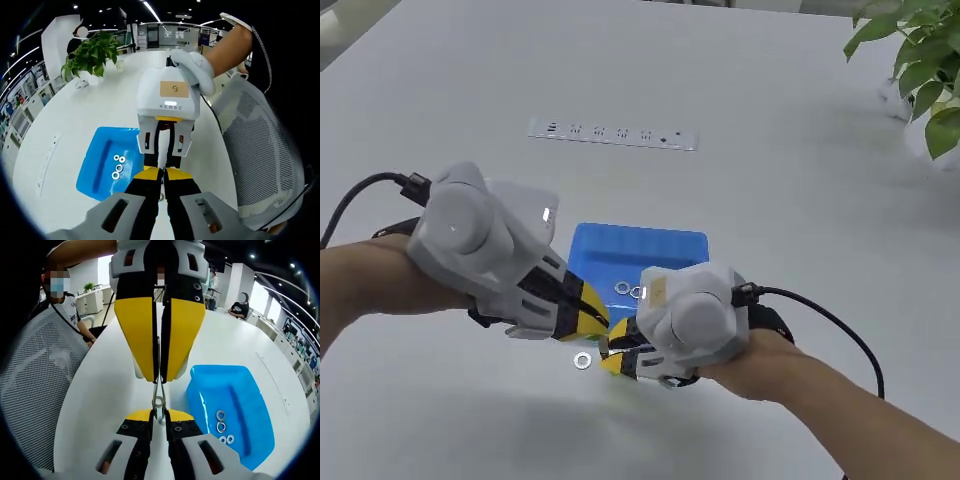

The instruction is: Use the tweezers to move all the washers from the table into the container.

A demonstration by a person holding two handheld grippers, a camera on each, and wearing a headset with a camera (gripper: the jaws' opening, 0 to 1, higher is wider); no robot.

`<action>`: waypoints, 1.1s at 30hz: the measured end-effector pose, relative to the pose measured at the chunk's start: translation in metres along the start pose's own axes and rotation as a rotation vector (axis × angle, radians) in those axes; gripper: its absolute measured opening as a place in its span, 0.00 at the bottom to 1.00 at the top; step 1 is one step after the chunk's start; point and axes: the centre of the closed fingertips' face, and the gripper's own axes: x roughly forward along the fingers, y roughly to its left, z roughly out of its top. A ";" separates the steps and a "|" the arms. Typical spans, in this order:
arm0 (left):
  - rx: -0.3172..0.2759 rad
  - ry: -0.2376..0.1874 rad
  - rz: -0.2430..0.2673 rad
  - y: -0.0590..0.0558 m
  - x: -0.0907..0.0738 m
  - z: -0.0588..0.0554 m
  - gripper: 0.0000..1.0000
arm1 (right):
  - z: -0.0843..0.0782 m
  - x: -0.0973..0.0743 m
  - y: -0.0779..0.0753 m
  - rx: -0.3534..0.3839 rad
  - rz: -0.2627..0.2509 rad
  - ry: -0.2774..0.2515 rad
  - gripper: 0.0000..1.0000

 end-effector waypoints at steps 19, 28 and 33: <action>-0.014 -0.002 0.000 0.004 0.002 -0.001 0.06 | -0.003 0.002 -0.002 0.034 0.002 -0.004 0.11; -0.015 0.000 -0.003 0.003 0.002 -0.001 0.06 | -0.003 0.002 -0.001 0.030 0.008 0.003 0.10; -0.011 0.002 -0.005 0.003 0.002 -0.001 0.06 | -0.003 0.002 0.000 0.029 0.009 0.004 0.09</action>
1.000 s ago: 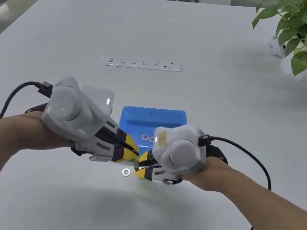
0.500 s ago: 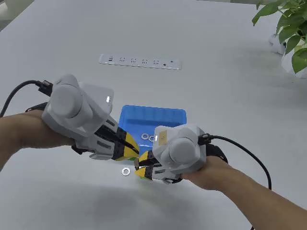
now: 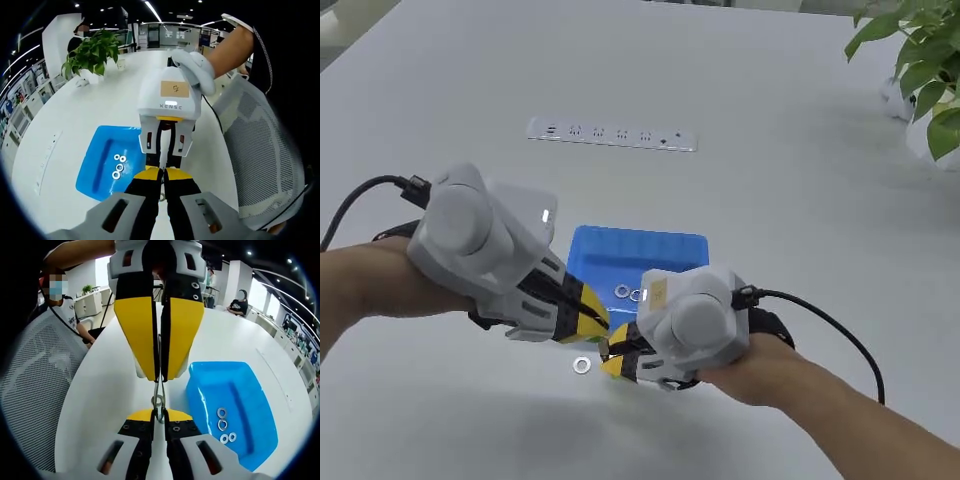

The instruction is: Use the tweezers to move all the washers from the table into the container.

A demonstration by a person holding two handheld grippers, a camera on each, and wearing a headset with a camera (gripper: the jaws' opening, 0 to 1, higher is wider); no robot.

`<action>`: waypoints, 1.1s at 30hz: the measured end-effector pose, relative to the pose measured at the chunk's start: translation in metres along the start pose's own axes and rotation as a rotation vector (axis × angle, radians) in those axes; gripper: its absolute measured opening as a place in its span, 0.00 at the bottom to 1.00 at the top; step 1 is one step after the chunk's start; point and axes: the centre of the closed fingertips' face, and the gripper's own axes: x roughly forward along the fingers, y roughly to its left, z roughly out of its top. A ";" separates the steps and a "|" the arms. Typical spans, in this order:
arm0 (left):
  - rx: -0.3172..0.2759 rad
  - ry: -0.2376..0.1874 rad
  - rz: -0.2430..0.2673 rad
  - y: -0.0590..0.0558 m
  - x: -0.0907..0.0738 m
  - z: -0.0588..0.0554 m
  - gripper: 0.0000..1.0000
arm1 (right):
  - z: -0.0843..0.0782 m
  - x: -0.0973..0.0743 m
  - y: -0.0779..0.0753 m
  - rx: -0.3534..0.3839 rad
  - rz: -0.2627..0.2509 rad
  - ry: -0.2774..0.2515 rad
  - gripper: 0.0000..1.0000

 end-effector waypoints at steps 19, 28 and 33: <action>0.009 -0.005 0.017 -0.004 -0.013 0.012 0.06 | 0.013 -0.012 0.003 -0.016 -0.009 0.002 0.10; 0.027 -0.023 0.033 -0.006 -0.026 0.027 0.06 | 0.027 -0.025 0.003 -0.025 -0.016 0.001 0.09; 0.039 -0.023 0.040 -0.006 -0.033 0.034 0.06 | 0.036 -0.031 0.001 -0.031 -0.024 -0.008 0.09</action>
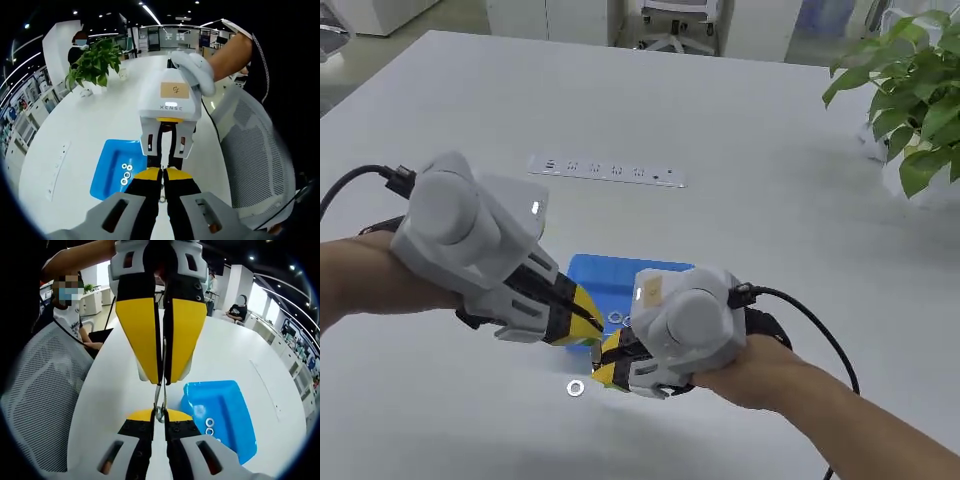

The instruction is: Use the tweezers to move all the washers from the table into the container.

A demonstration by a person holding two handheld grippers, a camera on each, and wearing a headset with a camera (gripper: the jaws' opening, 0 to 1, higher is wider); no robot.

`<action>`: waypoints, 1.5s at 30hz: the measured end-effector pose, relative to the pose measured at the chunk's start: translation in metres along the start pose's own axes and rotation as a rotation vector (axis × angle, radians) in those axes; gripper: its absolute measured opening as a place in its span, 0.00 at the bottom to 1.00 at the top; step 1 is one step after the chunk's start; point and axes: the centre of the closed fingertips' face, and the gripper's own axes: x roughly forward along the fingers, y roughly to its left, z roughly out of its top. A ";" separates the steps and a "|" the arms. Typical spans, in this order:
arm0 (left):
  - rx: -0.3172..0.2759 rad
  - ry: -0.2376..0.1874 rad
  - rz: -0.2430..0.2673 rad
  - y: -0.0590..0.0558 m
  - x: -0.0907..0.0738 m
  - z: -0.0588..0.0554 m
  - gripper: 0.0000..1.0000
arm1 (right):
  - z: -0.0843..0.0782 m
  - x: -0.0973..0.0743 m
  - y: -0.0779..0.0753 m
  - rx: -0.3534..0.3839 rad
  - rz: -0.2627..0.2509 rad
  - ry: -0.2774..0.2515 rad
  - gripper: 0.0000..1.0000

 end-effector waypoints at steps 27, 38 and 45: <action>0.068 -0.005 0.039 0.034 -0.011 0.024 0.06 | 0.014 -0.021 -0.042 -0.041 -0.053 0.000 0.10; 0.060 -0.014 0.033 0.053 -0.001 0.019 0.06 | 0.004 -0.016 -0.060 -0.030 -0.052 0.009 0.10; 0.053 -0.009 0.023 0.063 0.008 0.010 0.06 | -0.006 -0.008 -0.068 -0.020 -0.045 0.020 0.10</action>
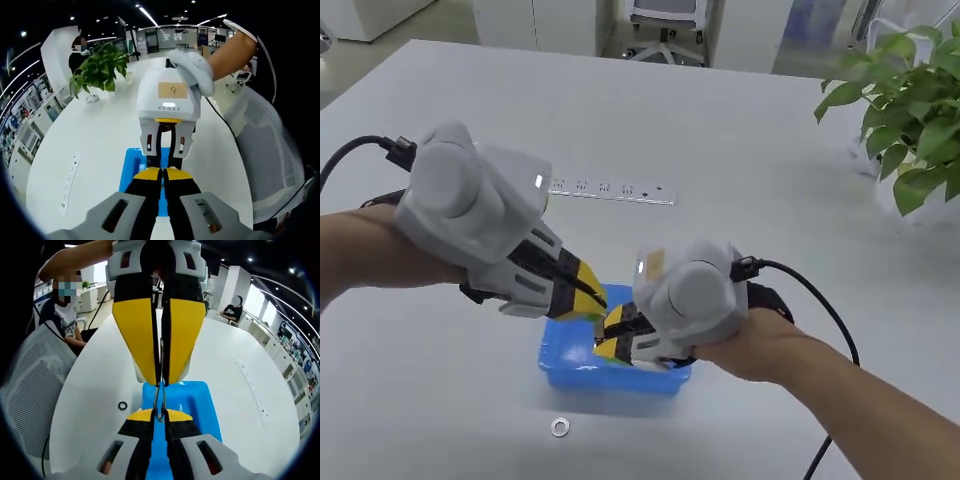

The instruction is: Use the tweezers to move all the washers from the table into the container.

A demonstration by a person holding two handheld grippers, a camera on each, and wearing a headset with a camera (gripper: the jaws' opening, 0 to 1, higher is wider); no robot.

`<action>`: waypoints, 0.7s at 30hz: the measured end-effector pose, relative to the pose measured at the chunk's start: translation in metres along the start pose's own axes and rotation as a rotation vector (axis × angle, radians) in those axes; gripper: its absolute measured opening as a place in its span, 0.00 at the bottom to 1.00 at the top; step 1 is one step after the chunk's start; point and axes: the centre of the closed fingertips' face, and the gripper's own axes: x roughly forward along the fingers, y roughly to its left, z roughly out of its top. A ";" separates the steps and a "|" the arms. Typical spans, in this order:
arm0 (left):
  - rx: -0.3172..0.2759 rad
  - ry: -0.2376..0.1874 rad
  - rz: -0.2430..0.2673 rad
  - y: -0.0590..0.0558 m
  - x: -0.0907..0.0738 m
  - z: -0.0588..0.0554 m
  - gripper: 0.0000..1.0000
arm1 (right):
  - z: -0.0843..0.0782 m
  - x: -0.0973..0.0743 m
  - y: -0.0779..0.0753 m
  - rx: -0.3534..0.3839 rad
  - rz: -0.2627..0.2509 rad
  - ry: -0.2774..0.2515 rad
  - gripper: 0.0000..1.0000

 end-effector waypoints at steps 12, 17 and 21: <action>-0.023 0.013 0.000 0.012 0.010 -0.019 0.06 | -0.013 0.016 -0.010 0.023 0.015 0.015 0.10; -0.028 0.024 0.001 0.015 0.014 -0.026 0.06 | -0.018 0.023 -0.012 0.033 0.025 0.021 0.10; -0.035 0.030 0.000 0.017 0.018 -0.031 0.06 | -0.023 0.027 -0.012 0.040 0.036 0.028 0.10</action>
